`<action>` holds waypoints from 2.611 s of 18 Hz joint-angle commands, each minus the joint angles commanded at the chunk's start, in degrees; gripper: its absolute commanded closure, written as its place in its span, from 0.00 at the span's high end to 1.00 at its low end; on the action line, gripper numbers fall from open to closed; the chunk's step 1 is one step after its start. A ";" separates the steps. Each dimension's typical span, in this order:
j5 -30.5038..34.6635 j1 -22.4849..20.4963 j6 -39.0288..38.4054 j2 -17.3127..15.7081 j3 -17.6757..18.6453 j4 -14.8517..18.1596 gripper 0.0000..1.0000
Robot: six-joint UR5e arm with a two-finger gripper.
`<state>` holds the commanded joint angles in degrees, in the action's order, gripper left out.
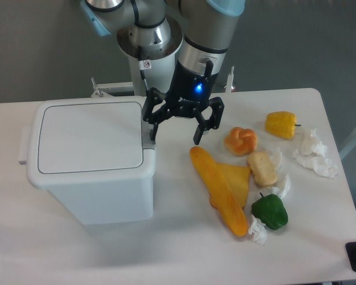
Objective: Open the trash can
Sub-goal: 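Press the gripper finger against the lid edge near the hinge, then push the lid edge so the white lid flips up open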
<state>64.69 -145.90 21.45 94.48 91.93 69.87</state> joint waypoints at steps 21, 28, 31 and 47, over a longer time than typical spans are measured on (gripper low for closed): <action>0.00 -0.09 0.18 0.09 0.35 -0.09 1.00; 0.00 -0.09 -0.18 0.09 0.61 -0.09 1.00; -0.09 -0.17 -0.18 0.00 0.79 -0.09 1.00; 0.61 -2.20 3.68 -1.84 -2.72 -0.53 1.00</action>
<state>65.30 -148.09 25.13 92.64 89.21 69.35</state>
